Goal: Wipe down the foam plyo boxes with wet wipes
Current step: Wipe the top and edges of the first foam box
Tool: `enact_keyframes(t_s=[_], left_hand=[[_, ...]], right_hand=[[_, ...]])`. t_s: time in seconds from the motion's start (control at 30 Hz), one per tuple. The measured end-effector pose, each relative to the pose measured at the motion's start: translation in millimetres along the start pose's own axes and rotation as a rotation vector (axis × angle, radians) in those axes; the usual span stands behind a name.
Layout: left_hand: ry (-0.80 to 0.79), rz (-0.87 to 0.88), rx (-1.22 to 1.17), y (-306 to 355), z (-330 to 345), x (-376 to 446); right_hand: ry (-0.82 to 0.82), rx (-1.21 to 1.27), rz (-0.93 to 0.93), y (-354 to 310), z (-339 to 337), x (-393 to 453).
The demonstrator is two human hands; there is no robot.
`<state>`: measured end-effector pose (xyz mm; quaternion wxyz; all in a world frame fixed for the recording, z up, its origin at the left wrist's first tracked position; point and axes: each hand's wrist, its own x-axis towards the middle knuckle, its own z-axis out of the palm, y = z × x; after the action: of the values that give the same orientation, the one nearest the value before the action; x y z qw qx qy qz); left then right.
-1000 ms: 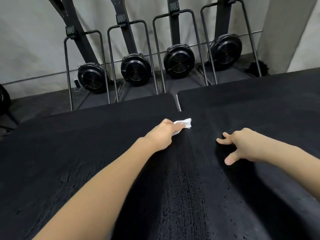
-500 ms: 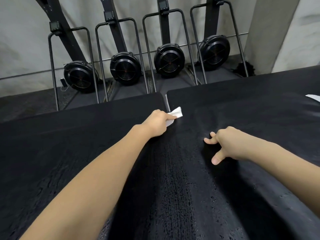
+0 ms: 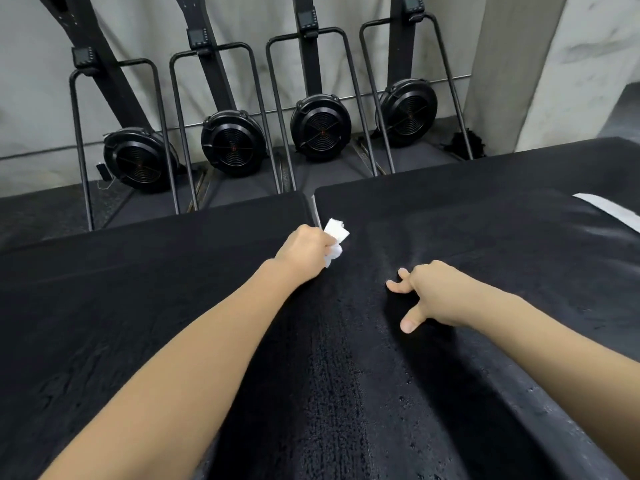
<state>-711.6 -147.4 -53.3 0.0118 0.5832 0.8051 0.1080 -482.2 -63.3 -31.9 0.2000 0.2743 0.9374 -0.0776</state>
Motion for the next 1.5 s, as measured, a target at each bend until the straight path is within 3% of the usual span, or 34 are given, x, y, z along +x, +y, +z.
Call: enact_keyframes(t_s=[0.1, 0.3, 0.37, 0.5, 0.63, 0.83, 0.97, 1.07, 1.27, 1.5], left_hand=[[-0.039, 0.016, -0.062, 6, 5, -3], [-0.180, 0.270, -0.085, 14, 5, -41], [-0.142, 0.143, -0.127, 2, 5, -26], [-0.011, -0.036, 0.063, -11, 10, 21], [0.027, -0.038, 0.000, 6, 13, 31], [-0.164, 0.159, -0.262, 35, -3, -34], [-0.298, 0.228, -0.142, 17, -12, -46], [-0.160, 0.190, 0.009, 3, -5, -22], [-0.072, 0.088, -0.178, 14, -1, -20], [-0.090, 0.309, -0.160, 31, 1, -68]], right_hand=[[0.002, -0.027, -0.010, 3, 3, 2], [-0.006, -0.037, -0.014, 5, 6, 9], [-0.008, -0.028, -0.016, 6, 6, 11], [-0.002, -0.010, -0.015, 8, 7, 14], [-0.009, -0.021, -0.023, 9, 6, 15], [0.004, -0.011, -0.025, 11, 11, 16], [0.001, 0.048, -0.014, 10, 9, 17], [0.001, 0.022, -0.018, 8, 6, 14], [0.015, -0.006, -0.016, 7, 5, 11], [0.018, 0.047, -0.009, 7, 5, 13]])
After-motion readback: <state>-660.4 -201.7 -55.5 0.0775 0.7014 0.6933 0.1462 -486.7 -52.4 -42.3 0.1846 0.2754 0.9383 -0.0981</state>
